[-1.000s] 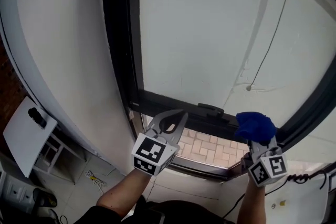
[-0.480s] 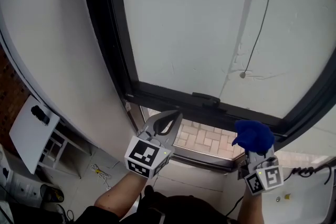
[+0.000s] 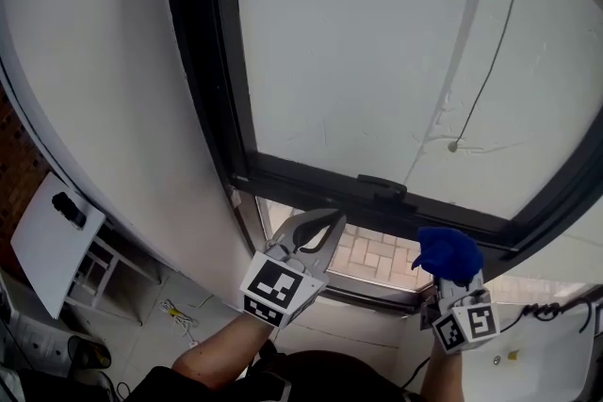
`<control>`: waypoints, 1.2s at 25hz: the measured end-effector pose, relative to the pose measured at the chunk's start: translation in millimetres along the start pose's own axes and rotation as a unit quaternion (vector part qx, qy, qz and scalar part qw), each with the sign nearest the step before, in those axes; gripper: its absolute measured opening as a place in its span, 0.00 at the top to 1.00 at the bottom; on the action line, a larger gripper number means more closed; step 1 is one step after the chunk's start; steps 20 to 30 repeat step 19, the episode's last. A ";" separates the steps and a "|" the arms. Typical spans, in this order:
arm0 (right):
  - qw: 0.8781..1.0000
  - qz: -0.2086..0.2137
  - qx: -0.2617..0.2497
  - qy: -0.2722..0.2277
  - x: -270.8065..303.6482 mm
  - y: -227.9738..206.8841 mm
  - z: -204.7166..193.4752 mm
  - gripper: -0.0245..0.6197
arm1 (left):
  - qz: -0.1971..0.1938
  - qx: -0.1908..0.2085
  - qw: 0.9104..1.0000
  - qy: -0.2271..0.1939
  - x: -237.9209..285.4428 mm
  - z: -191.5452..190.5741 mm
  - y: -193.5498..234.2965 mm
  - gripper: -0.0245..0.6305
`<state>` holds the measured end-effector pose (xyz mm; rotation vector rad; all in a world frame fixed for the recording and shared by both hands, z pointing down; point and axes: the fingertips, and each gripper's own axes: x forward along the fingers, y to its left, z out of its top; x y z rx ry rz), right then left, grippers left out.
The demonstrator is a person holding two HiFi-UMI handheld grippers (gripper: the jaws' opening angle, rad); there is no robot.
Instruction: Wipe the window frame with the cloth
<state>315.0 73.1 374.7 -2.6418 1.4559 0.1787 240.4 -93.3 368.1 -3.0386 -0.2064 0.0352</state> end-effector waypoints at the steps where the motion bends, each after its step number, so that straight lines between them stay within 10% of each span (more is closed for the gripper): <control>1: 1.000 -0.001 -0.002 0.001 0.2 0.9 -1.2 0.88 | 0.000 0.000 1.000 0.000 -1.0 -1.1 1.4 0.97; 30: 1.000 -0.006 -0.002 0.020 1.9 6.6 -14.7 0.88 | 0.006 -0.009 1.000 -0.001 -10.4 -8.8 7.6 0.97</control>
